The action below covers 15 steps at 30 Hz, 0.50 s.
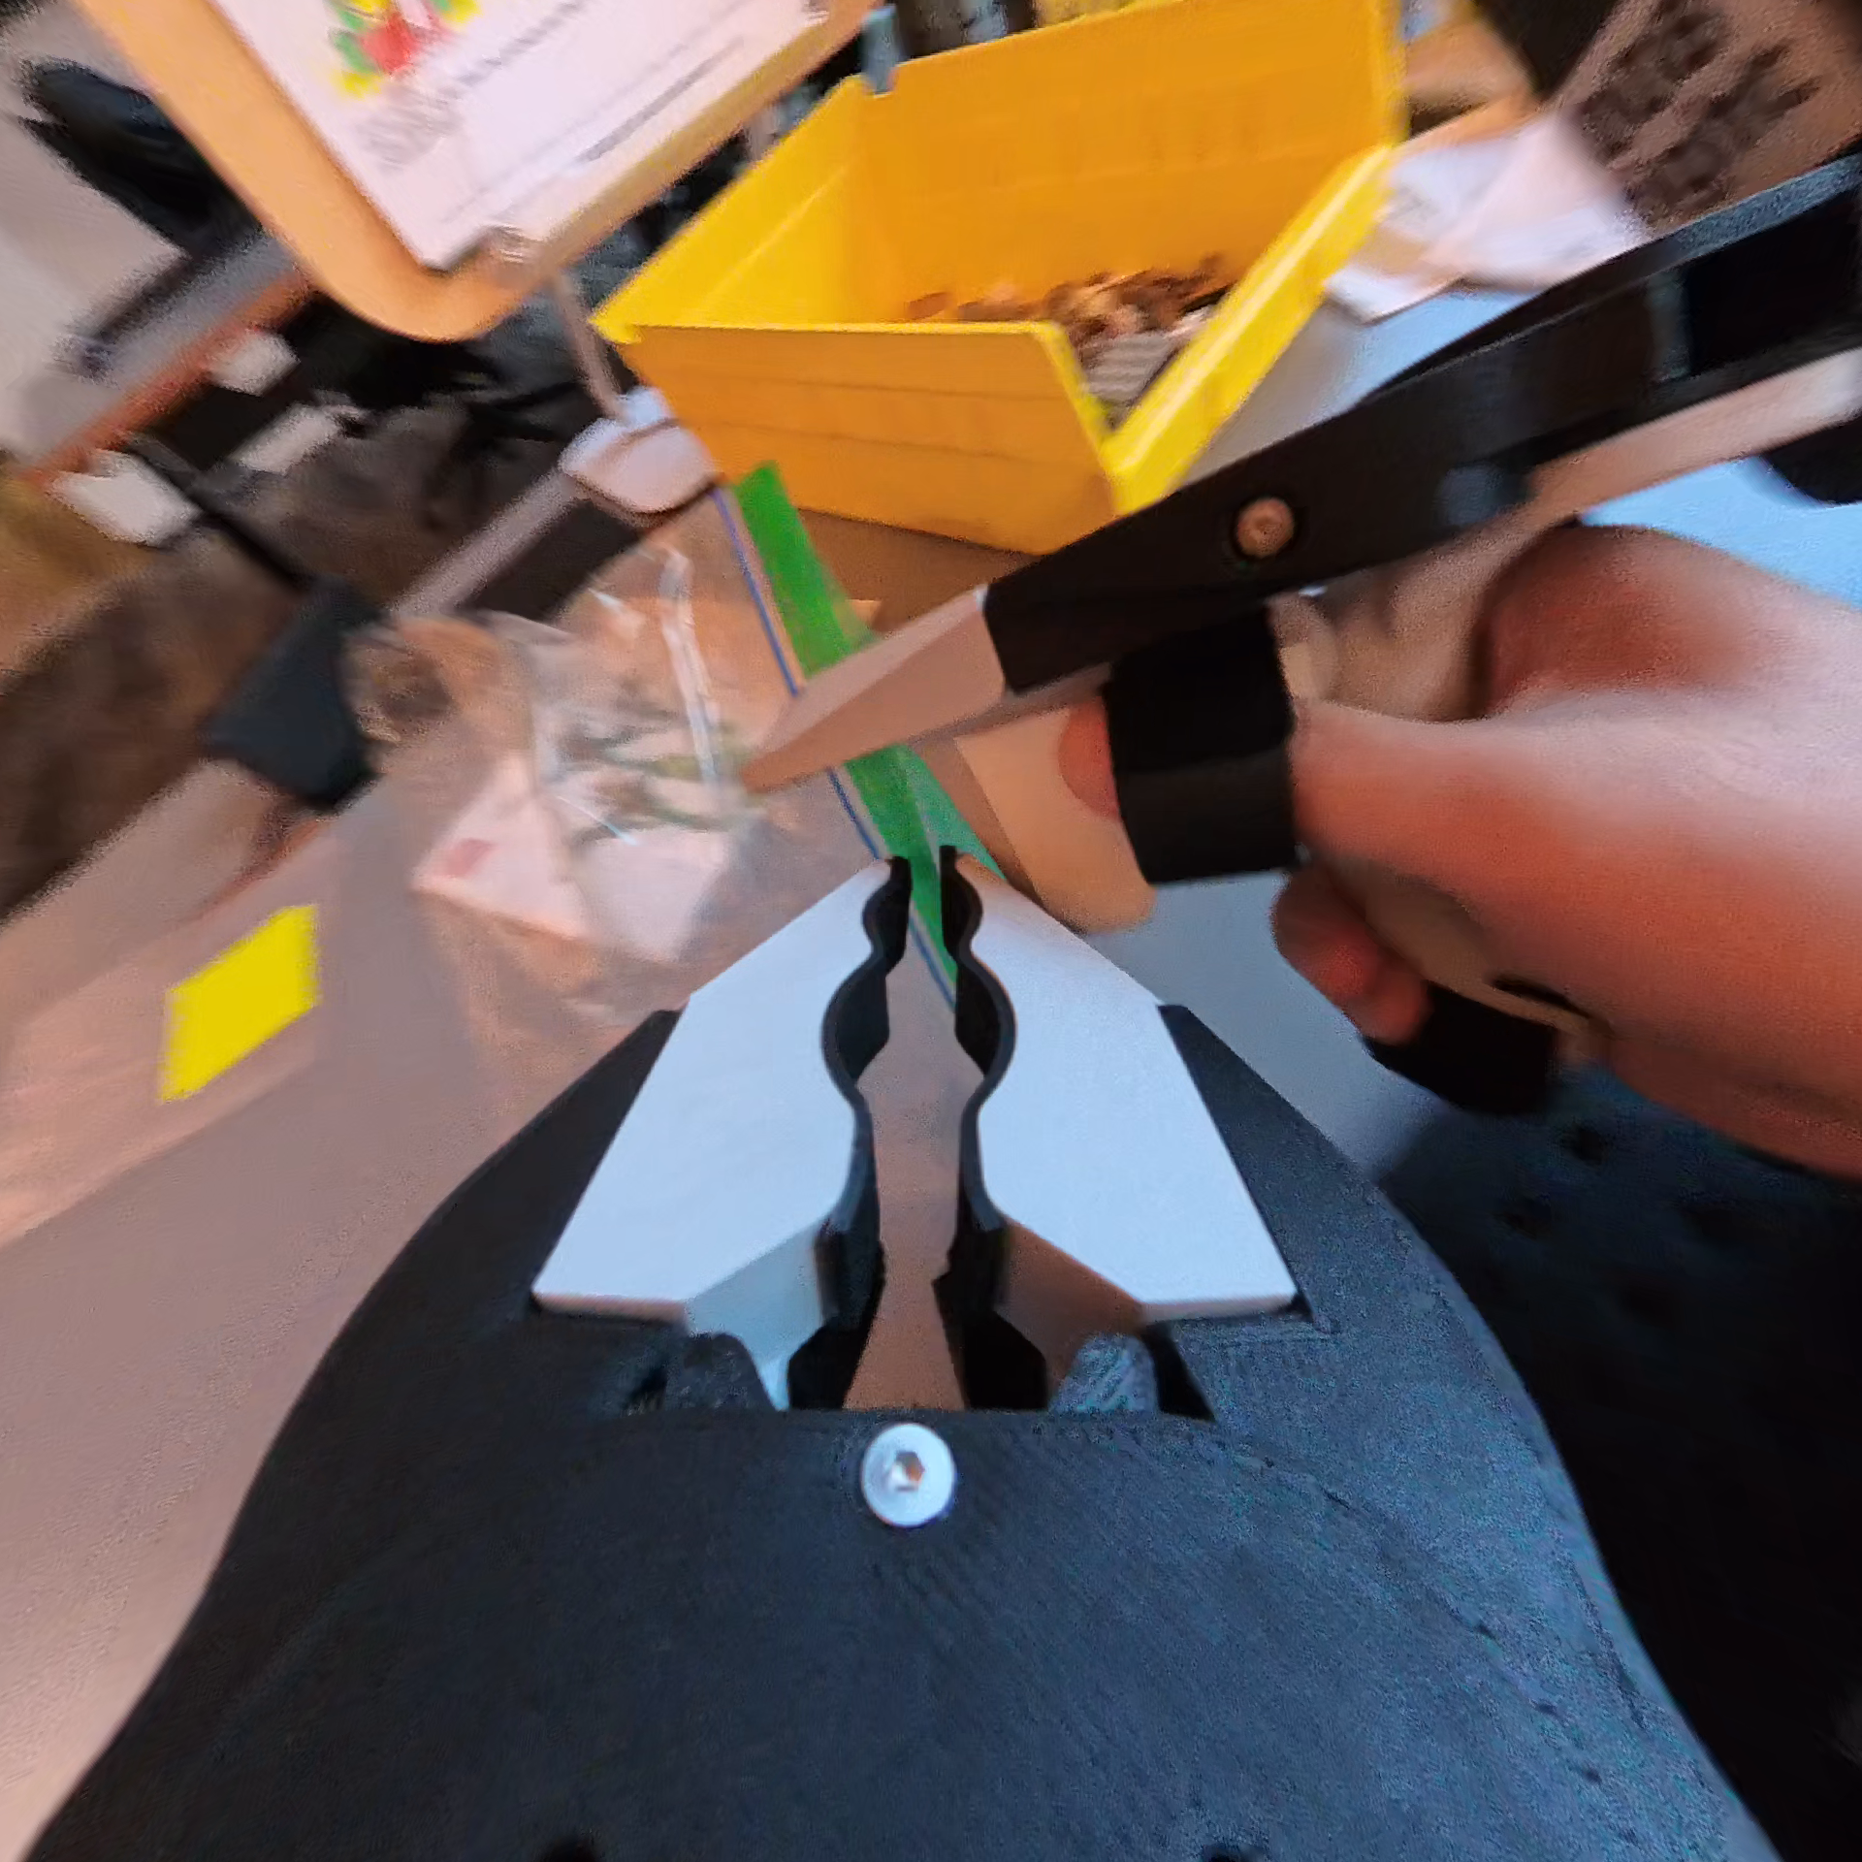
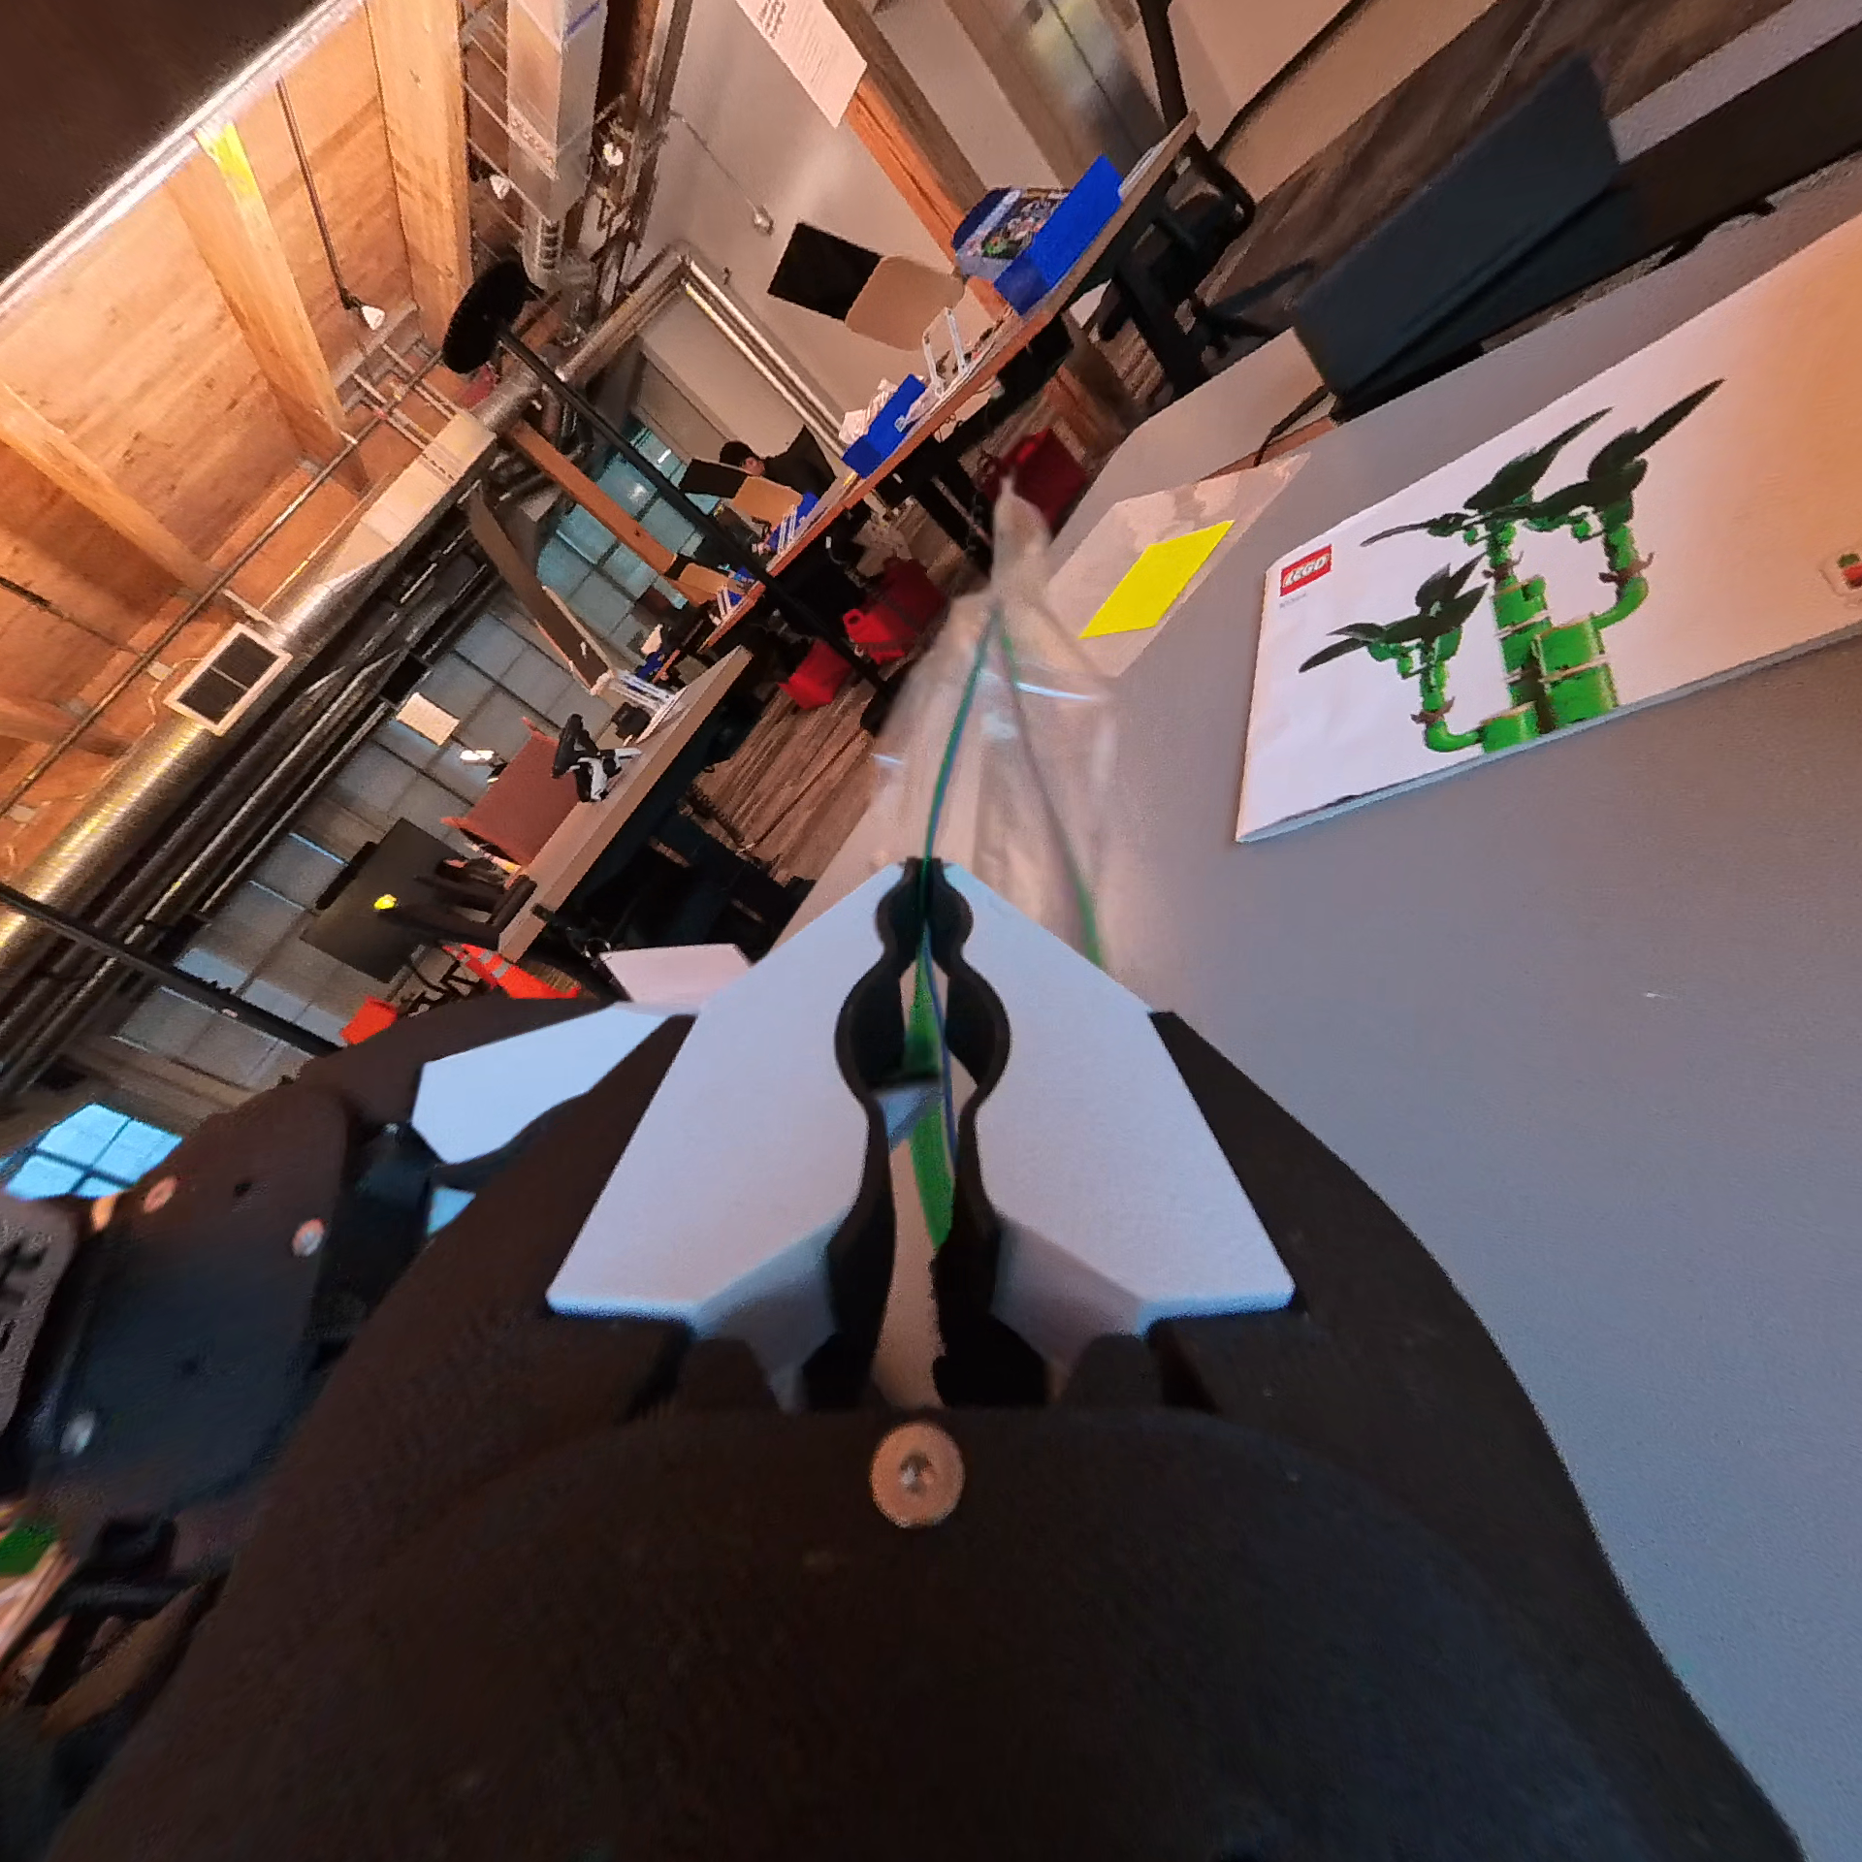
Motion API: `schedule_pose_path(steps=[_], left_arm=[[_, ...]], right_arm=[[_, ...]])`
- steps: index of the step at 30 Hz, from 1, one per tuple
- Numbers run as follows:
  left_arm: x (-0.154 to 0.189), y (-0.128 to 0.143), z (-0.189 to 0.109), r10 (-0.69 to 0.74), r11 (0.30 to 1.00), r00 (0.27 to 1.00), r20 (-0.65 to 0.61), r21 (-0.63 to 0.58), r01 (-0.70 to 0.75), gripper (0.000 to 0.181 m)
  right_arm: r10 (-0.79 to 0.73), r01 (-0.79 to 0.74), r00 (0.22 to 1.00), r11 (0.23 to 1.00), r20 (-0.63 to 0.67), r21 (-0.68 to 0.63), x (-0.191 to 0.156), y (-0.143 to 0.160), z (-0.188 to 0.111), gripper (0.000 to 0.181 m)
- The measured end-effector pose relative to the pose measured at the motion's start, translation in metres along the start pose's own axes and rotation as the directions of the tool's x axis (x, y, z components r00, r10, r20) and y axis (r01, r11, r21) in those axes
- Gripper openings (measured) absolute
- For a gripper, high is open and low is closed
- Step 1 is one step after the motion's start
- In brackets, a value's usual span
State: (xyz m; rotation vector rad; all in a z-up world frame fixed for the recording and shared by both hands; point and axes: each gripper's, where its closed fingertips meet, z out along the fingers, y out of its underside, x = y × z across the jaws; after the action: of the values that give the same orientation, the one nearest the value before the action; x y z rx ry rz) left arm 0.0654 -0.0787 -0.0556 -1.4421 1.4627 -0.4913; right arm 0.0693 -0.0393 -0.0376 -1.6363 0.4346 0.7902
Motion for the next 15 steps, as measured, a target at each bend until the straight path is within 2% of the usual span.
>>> schedule_pose_path(steps=[2, 4, 6, 9, 12, 15], left_arm=[[0.015, -0.002, -0.010, -0.127, 0.991, 0.976, -0.179, 0.020, 0.133, 0.022], [0.011, -0.008, -0.029, -0.251, 0.958, 0.918, -0.306, 0.061, 0.282, 0.031], [-0.017, -0.009, -0.047, -0.324, 0.914, 0.890, -0.321, 0.137, 0.382, 0.043], [-0.064, -0.001, -0.062, -0.380, 0.868, 0.891, -0.249, 0.237, 0.436, 0.055], [-0.070, 0.010, -0.053, -0.446, 0.837, 0.830, -0.334, 0.173, 0.519, 0.057], [-0.060, 0.004, -0.049, -0.500, 0.766, 0.700, -0.511, 0.117, 0.632, 0.043]], right_arm=[[0.025, -0.024, 0.999, 1.000, 0.044, -0.020, 0.003, -0.004, -0.010, 0.000], [0.052, -0.042, 0.993, 0.995, 0.110, -0.092, 0.002, -0.005, -0.021, 0.000], [0.064, -0.038, 0.986, 0.986, 0.152, -0.165, 0.002, -0.003, -0.034, 0.000], [0.078, -0.039, 0.976, 0.981, 0.205, -0.190, 0.001, -0.007, -0.050, 0.000], [0.126, -0.065, 0.944, 0.977, 0.305, -0.202, -0.010, -0.010, -0.060, 0.000], [0.141, -0.070, 0.931, 0.974, 0.336, -0.215, -0.014, -0.009, -0.065, 0.000]])
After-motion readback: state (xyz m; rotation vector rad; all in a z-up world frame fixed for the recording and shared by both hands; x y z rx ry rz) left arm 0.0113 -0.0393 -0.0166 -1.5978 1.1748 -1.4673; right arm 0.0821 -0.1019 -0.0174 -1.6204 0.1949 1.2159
